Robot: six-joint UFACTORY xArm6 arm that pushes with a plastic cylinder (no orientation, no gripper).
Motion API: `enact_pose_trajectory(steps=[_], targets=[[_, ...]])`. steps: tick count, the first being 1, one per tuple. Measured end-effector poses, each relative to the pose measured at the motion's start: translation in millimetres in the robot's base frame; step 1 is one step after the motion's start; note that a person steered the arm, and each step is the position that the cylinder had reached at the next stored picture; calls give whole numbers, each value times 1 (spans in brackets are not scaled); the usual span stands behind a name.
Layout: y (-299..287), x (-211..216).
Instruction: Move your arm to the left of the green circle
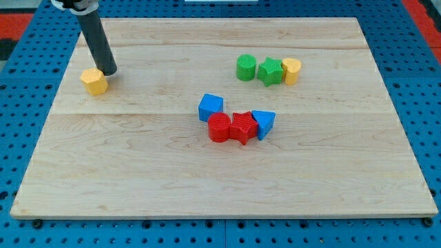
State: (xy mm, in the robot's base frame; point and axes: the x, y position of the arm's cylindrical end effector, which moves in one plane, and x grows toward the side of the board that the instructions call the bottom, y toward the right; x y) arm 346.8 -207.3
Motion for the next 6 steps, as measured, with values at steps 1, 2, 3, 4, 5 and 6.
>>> enact_pose_trajectory(steps=[1,2,3,4,5,6], targets=[[31,2],[73,5],[119,6],[175,5],[206,5],[199,-4]])
